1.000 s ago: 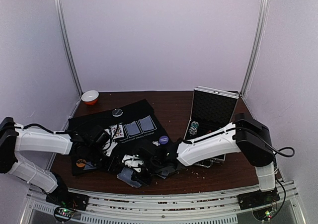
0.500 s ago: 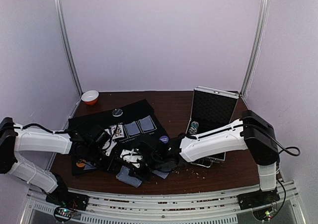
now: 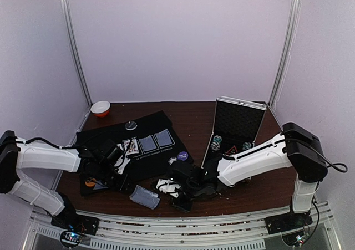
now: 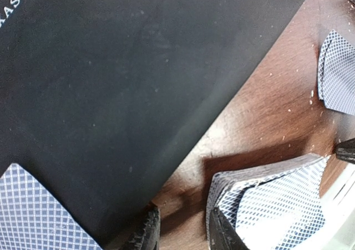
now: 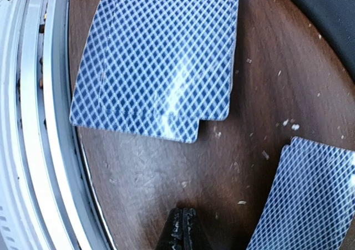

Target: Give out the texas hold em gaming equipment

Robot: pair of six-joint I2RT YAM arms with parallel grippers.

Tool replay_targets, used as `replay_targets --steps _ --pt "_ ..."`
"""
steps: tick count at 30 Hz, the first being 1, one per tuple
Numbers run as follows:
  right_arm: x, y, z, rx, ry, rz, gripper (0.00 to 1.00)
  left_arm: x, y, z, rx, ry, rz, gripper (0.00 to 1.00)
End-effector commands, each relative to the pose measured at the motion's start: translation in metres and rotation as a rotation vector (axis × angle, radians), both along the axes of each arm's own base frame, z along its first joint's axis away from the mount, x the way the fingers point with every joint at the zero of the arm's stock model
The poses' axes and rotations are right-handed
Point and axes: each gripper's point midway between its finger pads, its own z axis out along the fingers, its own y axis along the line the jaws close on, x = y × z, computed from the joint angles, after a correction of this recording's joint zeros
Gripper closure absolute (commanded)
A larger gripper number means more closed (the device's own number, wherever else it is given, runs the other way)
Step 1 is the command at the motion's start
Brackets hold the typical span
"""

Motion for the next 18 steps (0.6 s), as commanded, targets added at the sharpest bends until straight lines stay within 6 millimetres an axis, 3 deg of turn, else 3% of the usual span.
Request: replay_targets --steps 1,11,18 --pt "-0.002 0.006 -0.014 -0.022 0.019 0.007 1.0 0.002 -0.001 -0.002 0.004 -0.008 -0.012 0.67" --pt "-0.003 0.042 -0.012 0.067 0.068 0.018 1.0 -0.007 -0.008 -0.006 -0.048 0.023 -0.032 0.69" --pt "0.003 0.056 -0.007 0.103 0.067 -0.008 1.0 -0.011 -0.009 -0.008 -0.062 0.04 -0.035 0.7"
